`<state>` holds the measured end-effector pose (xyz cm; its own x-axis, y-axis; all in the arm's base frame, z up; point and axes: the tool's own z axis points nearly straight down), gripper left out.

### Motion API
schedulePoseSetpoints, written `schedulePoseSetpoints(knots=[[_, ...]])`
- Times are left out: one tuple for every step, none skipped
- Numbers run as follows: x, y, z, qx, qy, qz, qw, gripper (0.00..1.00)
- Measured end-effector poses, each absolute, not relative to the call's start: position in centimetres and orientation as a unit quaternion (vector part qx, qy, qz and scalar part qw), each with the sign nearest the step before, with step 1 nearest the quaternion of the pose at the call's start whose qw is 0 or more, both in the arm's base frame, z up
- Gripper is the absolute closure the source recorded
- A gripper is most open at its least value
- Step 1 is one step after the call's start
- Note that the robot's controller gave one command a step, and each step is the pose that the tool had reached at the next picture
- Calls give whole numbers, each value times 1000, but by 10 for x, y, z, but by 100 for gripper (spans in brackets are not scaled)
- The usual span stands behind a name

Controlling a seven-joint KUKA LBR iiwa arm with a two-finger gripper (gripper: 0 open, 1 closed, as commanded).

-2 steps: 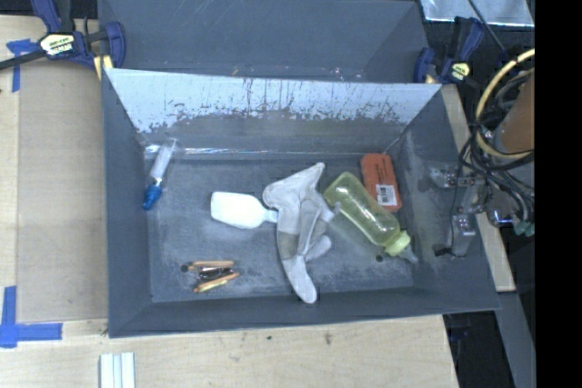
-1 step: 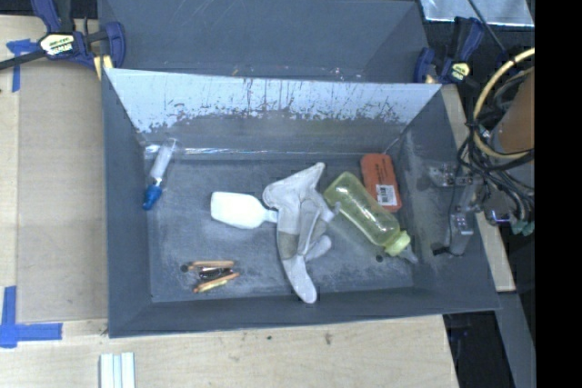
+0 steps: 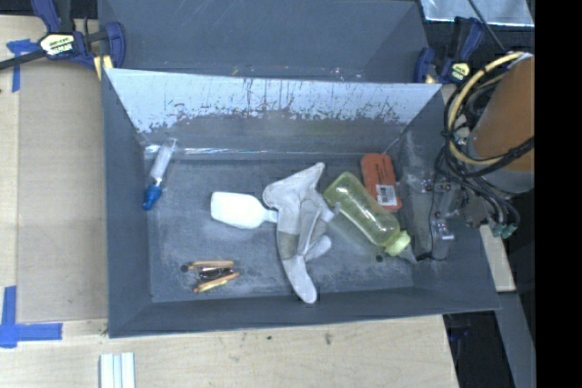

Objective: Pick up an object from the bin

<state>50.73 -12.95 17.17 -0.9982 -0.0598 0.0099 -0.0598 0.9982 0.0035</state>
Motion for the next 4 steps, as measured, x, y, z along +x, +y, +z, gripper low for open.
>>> schedulePoseSetpoints(knots=[[526, -118, 176, 47, -999, 2, -7, 0], [533, -109, 107, 25, -1000, 1, -4, 0], [534, -106, 68, 29, -1000, 0, 1, 0], [558, -91, 70, -9, -1000, 0, -1, 0]])
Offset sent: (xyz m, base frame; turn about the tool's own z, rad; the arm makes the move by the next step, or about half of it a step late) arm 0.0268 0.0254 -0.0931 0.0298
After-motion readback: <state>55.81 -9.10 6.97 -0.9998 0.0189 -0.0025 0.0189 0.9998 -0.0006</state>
